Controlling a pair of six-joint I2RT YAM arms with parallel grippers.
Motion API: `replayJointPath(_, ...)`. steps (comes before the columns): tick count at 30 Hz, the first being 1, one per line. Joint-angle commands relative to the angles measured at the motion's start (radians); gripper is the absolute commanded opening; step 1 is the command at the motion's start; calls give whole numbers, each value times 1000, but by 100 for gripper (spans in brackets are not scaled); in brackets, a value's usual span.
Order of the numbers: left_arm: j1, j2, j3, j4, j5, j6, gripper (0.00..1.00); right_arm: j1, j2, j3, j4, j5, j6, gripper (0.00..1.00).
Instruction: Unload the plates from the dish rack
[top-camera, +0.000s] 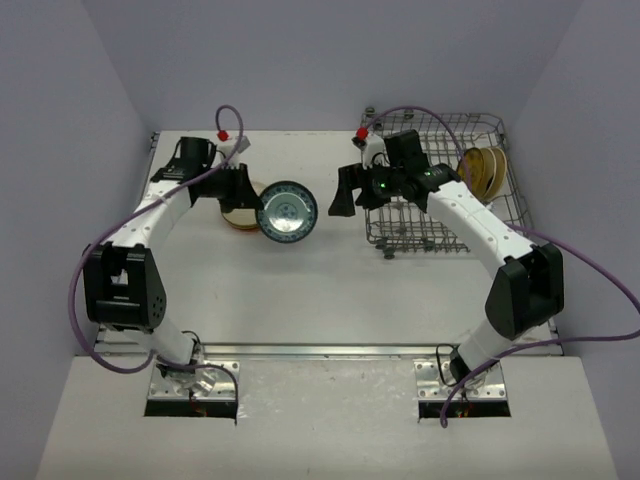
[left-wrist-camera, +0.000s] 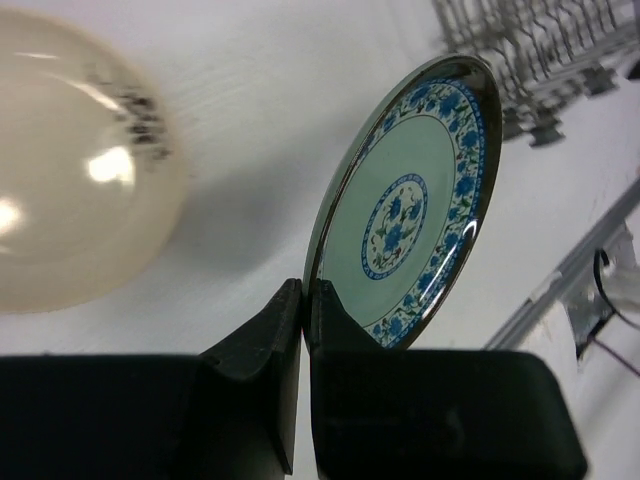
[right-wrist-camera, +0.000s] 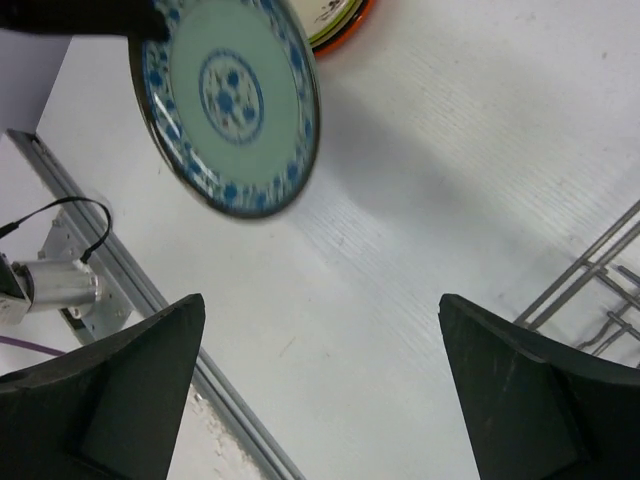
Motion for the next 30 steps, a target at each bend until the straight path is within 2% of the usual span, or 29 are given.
replayJointPath(1, 177, 72, 105, 15, 5, -85, 0, -64, -57, 25, 14, 33, 30, 99)
replayJointPath(7, 282, 173, 178, -1, -79, -125, 0, -156, -68, 15, 12, 6, 57, 99)
replayJointPath(16, 302, 325, 301, -34, -104, -133, 0, -189, -85, 8, 11, -4, 58, 99)
replayJointPath(22, 303, 363, 306, -51, -125, -119, 1, -190, -79, 7, 11, -14, 58, 99)
replayJointPath(23, 304, 361, 301, -52, -128, -116, 4, -190, -78, 8, 10, -12, 58, 99)
replayJointPath(30, 302, 315, 271, -54, -159, -96, 64, -192, -80, 24, 0, 38, 46, 99)
